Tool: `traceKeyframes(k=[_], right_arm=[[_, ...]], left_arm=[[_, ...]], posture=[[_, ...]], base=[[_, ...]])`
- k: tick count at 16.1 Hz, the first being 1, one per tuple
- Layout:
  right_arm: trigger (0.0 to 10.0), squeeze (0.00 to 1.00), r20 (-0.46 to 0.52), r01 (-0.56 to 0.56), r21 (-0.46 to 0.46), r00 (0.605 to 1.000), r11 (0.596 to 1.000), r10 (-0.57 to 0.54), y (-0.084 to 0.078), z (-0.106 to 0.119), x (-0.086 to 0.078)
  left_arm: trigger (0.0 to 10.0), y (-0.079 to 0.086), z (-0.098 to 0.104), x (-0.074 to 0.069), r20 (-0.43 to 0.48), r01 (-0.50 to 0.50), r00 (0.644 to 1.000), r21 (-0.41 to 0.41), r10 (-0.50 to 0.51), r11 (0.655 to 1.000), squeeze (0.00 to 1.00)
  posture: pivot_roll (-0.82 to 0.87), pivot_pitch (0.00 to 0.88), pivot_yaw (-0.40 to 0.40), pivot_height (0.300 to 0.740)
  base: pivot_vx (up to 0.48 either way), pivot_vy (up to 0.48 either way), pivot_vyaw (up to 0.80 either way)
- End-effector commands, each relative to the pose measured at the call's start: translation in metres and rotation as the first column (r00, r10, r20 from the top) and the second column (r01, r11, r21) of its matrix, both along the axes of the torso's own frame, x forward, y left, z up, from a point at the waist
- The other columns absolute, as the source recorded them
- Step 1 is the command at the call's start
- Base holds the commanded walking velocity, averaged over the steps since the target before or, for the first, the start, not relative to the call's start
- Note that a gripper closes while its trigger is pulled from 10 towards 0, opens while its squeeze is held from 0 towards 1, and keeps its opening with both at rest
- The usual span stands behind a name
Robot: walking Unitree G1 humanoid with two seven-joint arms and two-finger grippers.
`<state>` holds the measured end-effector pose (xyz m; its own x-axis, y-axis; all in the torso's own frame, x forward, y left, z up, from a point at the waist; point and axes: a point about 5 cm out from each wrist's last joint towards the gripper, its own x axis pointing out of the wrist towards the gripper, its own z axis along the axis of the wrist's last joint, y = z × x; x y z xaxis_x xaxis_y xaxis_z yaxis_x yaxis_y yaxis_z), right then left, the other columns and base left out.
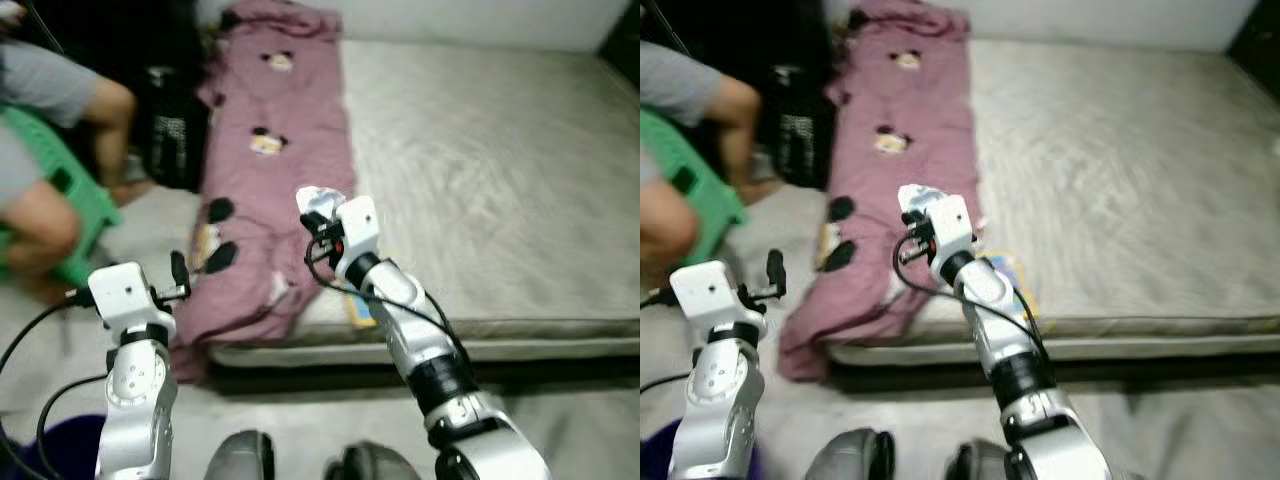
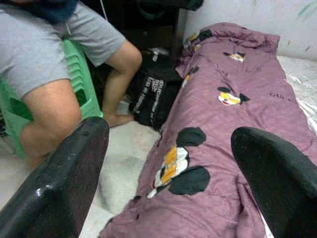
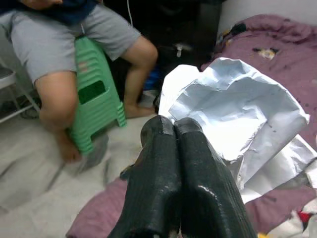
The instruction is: Clean up the room
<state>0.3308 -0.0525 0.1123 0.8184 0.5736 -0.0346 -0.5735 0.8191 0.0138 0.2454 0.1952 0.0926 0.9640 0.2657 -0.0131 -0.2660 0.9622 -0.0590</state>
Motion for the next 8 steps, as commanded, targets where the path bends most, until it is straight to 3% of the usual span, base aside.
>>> traceKeyframes(k=[1,4,5,6,8], right_arm=[[10.0,0.0,-0.053,0.017,-0.004,0.998,1.0,-0.018,-0.008,-0.009,-0.001],[10.0,0.0,-0.08,0.001,0.005,0.997,1.0,0.0,-0.006,-0.011,-0.002],[10.0,0.0,0.002,-0.027,-0.067,1.0,0.997,0.027,-0.002,-0.008,-0.004],[10.0,0.0,0.037,-0.066,-0.082,0.997,0.994,0.069,0.002,-0.006,-0.007],[10.0,0.0,0.013,-0.025,-0.104,1.0,0.994,0.026,0.001,-0.008,-0.003]], left_arm=[[10.0,-0.005,0.0,-0.001,-0.002,0.006,1.0,0.012,-0.006,1.0,0.0],[10.0,-0.005,0.001,0.0,0.003,-0.002,1.0,0.029,0.002,1.0,0.0],[10.0,-0.002,0.0,0.0,0.001,-0.015,1.0,0.027,0.015,1.0,0.0],[10.0,-0.001,0.001,0.0,0.009,-0.003,1.0,0.019,0.003,1.0,0.0],[10.0,0.001,0.004,-0.001,0.038,0.015,0.999,0.013,-0.016,1.0,0.0]], posture=[[-0.03,0.085,-0.058,0.74],[-0.03,0.085,-0.059,0.74],[-0.03,0.083,-0.061,0.74],[-0.03,0.081,-0.061,0.74],[-0.03,0.079,-0.061,0.74]], base=[[0.0,0.0,0.0],[0.0,0.0,0.0],[0.0,0.0,0.0],[0.0,0.0,0.0],[0.0,0.0,0.0]])
